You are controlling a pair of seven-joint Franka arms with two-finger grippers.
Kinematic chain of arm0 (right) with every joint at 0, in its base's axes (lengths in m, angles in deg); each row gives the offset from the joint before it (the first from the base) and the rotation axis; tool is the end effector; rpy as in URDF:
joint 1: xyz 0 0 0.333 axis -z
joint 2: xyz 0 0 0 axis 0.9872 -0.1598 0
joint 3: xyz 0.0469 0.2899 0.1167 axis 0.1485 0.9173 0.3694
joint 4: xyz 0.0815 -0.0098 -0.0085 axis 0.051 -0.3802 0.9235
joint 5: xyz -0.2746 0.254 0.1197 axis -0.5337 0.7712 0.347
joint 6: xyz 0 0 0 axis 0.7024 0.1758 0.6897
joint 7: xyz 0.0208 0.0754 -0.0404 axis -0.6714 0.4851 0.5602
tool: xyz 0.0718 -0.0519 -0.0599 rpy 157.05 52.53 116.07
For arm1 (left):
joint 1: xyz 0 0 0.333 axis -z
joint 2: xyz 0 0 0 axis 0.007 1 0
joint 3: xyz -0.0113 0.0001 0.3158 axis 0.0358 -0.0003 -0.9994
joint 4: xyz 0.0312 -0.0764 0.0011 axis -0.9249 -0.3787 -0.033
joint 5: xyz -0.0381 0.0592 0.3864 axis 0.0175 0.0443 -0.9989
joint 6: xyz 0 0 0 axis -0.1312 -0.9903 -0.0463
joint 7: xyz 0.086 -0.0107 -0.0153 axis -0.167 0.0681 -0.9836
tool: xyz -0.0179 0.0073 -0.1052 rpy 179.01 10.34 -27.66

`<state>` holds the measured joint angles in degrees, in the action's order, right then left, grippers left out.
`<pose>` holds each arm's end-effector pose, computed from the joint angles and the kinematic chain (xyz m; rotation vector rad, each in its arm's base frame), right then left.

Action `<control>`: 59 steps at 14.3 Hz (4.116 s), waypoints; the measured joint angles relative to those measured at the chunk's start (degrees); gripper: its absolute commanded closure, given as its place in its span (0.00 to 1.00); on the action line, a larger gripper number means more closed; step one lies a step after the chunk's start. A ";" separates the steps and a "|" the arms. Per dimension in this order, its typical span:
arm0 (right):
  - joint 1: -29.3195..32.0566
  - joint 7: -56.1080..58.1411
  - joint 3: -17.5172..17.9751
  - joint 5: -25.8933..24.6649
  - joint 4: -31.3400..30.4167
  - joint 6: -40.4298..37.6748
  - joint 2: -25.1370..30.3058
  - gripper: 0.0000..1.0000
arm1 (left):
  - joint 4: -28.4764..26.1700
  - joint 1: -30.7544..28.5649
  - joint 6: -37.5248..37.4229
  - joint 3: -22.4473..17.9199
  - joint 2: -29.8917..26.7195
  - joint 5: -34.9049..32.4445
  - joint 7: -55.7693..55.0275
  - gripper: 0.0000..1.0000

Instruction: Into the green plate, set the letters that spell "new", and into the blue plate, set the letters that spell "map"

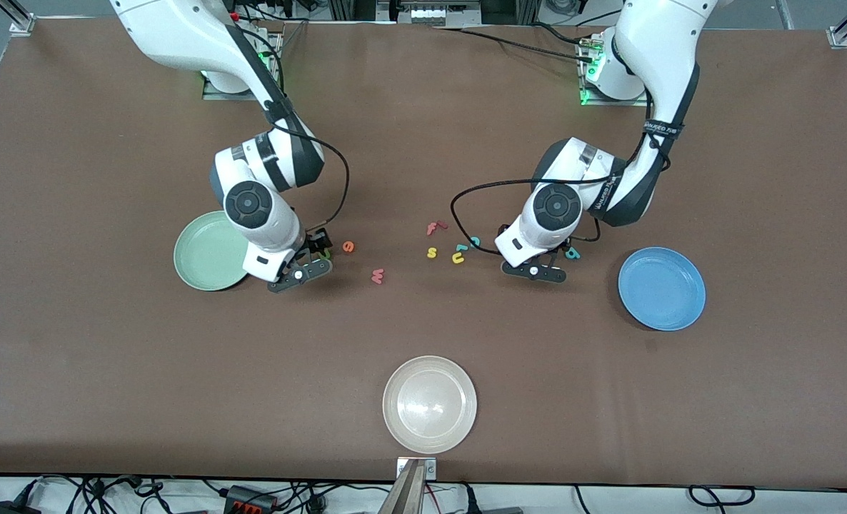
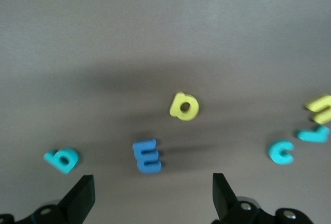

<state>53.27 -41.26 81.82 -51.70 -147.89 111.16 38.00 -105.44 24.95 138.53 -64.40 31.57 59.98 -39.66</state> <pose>0.5685 0.2755 0.2246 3.0528 0.6405 -0.1080 0.5422 -0.2906 0.2186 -3.0742 0.2351 0.2582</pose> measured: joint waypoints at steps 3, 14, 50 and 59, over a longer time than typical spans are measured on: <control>-1.81 -2.69 0.06 0.01 0.01 2.39 -2.43 0.16 | -6.02 -0.26 8.63 -0.20 -0.01 0.00 0.00 0.00; -2.77 -3.28 0.01 0.04 -0.16 2.36 -4.45 0.34 | -8.08 -0.78 11.68 -0.23 0.13 -0.02 1.81 0.51; 14.36 -3.33 -4.58 0.04 -6.20 -9.54 0.42 0.00 | 0.49 -22.86 -8.49 6.10 -3.50 -10.80 32.47 0.00; 8.54 -8.43 0.06 2.21 -0.32 -11.40 6.87 0.00 | -1.57 -23.36 -11.01 11.91 -3.88 -2.87 -7.85 0.00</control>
<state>61.82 -49.69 81.88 -49.49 -148.21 99.76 44.87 -107.00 1.59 127.52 -52.49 27.69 57.11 -47.52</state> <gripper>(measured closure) 0.000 0.000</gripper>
